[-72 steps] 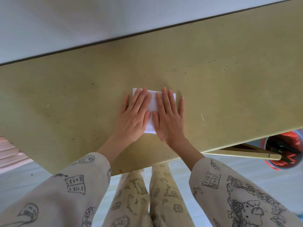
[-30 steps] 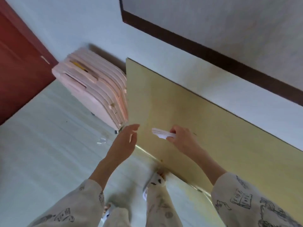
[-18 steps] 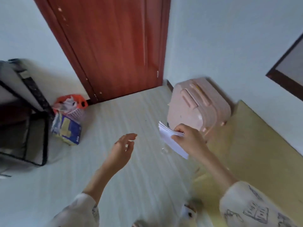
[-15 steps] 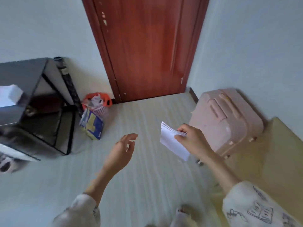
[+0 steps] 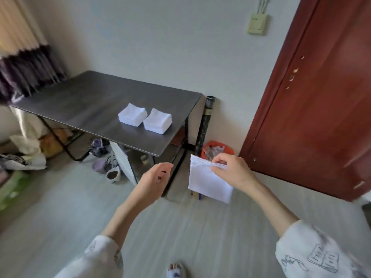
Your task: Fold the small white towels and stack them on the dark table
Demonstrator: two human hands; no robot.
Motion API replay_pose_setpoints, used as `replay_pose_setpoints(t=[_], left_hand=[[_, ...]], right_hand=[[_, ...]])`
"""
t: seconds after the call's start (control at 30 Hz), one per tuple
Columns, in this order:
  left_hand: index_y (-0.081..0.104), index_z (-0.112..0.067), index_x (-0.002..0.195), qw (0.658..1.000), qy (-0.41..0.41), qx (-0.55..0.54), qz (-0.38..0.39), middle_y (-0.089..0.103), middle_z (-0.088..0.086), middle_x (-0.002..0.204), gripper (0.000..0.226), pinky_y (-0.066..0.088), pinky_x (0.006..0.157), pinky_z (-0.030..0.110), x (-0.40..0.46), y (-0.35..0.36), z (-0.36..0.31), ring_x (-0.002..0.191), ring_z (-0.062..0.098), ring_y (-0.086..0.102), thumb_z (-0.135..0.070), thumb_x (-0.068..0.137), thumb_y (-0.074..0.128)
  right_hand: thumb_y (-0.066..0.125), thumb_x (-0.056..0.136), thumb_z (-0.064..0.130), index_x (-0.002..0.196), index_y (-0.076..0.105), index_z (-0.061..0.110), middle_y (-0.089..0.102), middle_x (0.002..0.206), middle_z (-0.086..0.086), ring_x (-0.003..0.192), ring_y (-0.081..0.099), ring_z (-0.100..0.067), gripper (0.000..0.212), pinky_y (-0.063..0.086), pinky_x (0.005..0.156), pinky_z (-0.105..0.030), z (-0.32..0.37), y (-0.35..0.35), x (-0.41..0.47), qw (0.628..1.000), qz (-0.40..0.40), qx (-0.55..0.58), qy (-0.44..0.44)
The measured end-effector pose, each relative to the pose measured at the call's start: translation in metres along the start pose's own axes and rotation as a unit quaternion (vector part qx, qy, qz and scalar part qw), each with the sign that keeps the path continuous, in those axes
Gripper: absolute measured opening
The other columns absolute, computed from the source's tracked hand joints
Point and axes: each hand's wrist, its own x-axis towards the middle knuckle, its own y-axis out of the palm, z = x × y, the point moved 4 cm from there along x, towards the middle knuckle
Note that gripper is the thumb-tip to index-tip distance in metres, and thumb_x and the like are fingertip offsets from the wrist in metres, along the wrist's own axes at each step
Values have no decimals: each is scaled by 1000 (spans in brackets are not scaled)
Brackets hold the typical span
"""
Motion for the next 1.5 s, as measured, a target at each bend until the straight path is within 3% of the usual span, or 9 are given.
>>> replay_pose_setpoints(t=[0.13,0.43,0.53,0.67,0.9,1.07,1.17,1.4,1.5], left_hand=[[55,-18,120,999,-35,-7,-20,61,-5,108,29,39,70,1,75,-64,40,95,9,58,-13,93,48],[39,-28,134,988,-61,-136,47,47,-14,135,71,36,105,34,211,-169,121,127,3,40,-53,74,66],[56,-26,115,982,-39,-170,72,64,-11,113,46,45,94,30,256,-202,153,108,6,58,-54,79,63],[54,2,102,986,5,-152,64,53,1,88,72,41,74,37,313,-246,202,81,16,48,-66,80,51],[54,-7,91,983,23,-146,104,49,0,78,54,37,63,21,395,-289,247,70,9,45,-58,86,38],[53,-8,102,954,-84,-224,182,60,2,92,39,49,73,30,442,-279,286,80,10,57,-43,96,35],[52,-8,109,923,-172,-277,206,63,11,103,43,51,85,44,465,-265,314,90,20,62,-45,95,36],[50,-10,107,908,-257,-209,256,55,5,89,43,46,64,32,530,-241,353,78,17,54,-48,96,33],[48,-10,104,917,-257,-136,274,55,1,88,36,56,63,36,555,-232,360,78,15,58,-40,98,29]], right_hand=[[62,83,26,86,63,26,64,87,10,86,58,-11,3,43,73,-25,67,29,98,998,36,17,-52],[64,83,31,87,65,24,66,92,11,90,59,-8,8,46,77,-22,182,94,260,985,124,71,-102],[65,83,29,88,68,21,67,92,9,92,60,-12,9,46,82,-25,214,124,306,983,130,89,-94],[64,86,24,90,67,16,63,88,10,86,58,-8,10,43,74,-17,246,166,363,984,113,120,-67],[66,84,23,87,68,17,63,83,11,81,59,-6,6,46,76,-21,266,212,441,967,64,242,49],[66,81,30,92,66,16,69,87,-2,86,65,-15,17,50,76,-32,237,253,473,788,160,531,267],[62,86,28,108,61,16,69,102,-7,102,62,-25,24,52,79,-43,215,278,487,739,163,560,337],[47,97,23,121,50,15,60,116,-7,107,59,-23,26,50,92,-47,179,313,549,802,146,453,362],[38,100,27,125,43,16,58,115,-2,102,60,-19,28,54,82,-37,171,317,570,846,137,369,361]])
